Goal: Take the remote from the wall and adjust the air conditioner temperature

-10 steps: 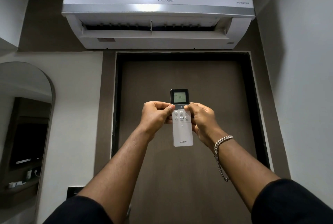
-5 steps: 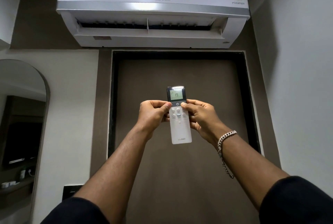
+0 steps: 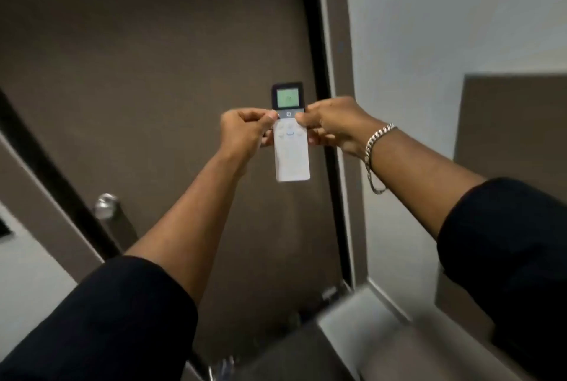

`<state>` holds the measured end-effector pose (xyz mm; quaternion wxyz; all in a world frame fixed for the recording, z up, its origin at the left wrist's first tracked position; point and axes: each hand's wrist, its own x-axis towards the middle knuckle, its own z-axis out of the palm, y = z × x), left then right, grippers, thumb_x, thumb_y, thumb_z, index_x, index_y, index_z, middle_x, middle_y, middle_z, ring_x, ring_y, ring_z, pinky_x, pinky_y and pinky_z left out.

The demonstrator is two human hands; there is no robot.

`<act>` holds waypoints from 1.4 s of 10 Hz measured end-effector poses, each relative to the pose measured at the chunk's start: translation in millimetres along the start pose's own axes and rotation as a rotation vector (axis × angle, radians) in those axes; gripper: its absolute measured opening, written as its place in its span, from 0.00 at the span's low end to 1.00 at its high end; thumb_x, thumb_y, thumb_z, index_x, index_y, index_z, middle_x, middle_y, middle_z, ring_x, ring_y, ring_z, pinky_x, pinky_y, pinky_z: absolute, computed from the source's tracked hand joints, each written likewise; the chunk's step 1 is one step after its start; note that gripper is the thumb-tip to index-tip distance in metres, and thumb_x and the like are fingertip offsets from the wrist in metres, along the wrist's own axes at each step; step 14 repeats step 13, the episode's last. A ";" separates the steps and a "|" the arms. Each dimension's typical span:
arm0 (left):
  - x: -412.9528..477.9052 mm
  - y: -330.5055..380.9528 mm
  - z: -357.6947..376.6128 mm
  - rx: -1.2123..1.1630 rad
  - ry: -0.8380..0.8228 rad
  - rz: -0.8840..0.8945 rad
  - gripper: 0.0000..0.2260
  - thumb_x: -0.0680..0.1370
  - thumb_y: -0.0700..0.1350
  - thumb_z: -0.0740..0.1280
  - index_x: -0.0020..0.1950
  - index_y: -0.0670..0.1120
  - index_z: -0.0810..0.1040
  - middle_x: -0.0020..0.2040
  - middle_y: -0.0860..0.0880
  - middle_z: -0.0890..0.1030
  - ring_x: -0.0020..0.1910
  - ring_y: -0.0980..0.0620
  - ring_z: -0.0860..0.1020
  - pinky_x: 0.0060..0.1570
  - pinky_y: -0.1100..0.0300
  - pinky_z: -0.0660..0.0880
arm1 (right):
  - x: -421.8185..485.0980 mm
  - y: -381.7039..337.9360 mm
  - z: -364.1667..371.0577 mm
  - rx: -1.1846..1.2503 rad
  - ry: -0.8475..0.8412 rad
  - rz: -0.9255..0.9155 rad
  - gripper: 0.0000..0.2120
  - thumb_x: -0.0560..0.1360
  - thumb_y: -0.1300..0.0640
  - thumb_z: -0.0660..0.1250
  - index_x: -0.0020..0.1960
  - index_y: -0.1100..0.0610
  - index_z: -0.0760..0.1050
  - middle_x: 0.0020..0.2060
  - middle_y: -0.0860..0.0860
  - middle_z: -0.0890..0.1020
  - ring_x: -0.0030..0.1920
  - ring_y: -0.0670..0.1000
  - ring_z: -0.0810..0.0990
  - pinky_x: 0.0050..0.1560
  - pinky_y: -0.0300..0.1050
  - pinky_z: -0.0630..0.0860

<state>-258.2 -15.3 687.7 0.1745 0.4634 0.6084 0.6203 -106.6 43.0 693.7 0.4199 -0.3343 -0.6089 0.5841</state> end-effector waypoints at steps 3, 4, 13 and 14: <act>-105.0 -231.0 191.9 0.078 -0.354 -0.377 0.04 0.75 0.36 0.69 0.45 0.38 0.83 0.37 0.46 0.83 0.27 0.60 0.80 0.28 0.68 0.76 | -46.5 280.5 -148.9 0.035 0.315 0.497 0.07 0.71 0.66 0.72 0.40 0.56 0.77 0.40 0.54 0.86 0.45 0.53 0.86 0.46 0.47 0.84; -178.7 -334.5 267.0 0.119 -0.475 -0.563 0.05 0.75 0.37 0.70 0.48 0.36 0.83 0.44 0.42 0.85 0.37 0.52 0.85 0.36 0.61 0.81 | -92.8 403.3 -201.4 0.060 0.445 0.695 0.07 0.72 0.66 0.70 0.42 0.56 0.75 0.43 0.55 0.85 0.43 0.52 0.85 0.40 0.43 0.84; -367.0 -579.1 373.9 0.500 -1.034 -0.554 0.12 0.75 0.36 0.66 0.57 0.40 0.82 0.54 0.40 0.84 0.55 0.41 0.81 0.58 0.62 0.73 | -225.2 722.7 -249.9 -0.496 0.756 1.256 0.15 0.66 0.49 0.76 0.45 0.60 0.83 0.45 0.54 0.87 0.46 0.52 0.85 0.42 0.32 0.79; -367.0 -579.1 373.9 0.500 -1.034 -0.554 0.12 0.75 0.36 0.66 0.57 0.40 0.82 0.54 0.40 0.84 0.55 0.41 0.81 0.58 0.62 0.73 | -225.2 722.7 -249.9 -0.496 0.756 1.256 0.15 0.66 0.49 0.76 0.45 0.60 0.83 0.45 0.54 0.87 0.46 0.52 0.85 0.42 0.32 0.79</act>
